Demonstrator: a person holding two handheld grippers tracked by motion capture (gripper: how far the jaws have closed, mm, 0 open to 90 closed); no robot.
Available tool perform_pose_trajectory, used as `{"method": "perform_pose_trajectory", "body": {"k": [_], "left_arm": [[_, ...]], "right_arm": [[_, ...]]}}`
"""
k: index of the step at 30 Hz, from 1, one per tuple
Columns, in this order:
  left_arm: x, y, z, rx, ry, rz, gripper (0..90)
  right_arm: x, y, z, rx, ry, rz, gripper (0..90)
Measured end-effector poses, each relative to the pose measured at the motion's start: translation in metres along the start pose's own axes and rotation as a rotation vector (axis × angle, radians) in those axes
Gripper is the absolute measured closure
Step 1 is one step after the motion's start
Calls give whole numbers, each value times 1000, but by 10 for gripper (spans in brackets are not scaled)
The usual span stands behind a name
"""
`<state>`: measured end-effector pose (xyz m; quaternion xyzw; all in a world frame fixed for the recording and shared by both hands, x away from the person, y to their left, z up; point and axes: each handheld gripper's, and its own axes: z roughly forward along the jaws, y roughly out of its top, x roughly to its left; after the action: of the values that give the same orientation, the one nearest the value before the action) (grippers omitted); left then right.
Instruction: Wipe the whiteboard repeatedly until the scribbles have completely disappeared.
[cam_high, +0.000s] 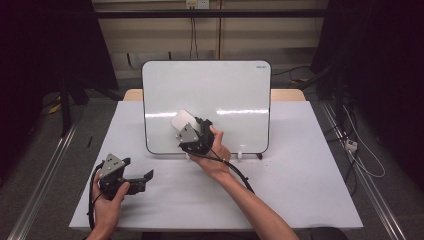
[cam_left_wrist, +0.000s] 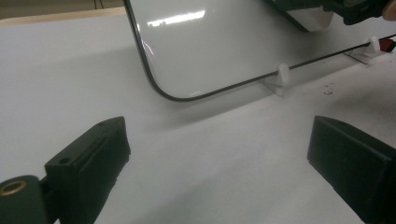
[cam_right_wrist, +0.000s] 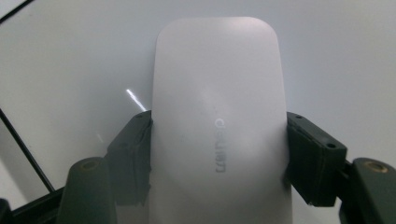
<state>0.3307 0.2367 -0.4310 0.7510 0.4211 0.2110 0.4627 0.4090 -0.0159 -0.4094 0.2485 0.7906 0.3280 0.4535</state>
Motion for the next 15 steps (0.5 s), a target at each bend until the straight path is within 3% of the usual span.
{"method": "perform_pose_trajectory", "body": {"k": [9,15], "left_arm": [[0,0,0,0,-1,-3,54],[0,0,0,0,0,-1,54]], "right_arm": [[20,7,5,-16,33,-57,315],[24,6,5,-16,51,-92,315]]}}
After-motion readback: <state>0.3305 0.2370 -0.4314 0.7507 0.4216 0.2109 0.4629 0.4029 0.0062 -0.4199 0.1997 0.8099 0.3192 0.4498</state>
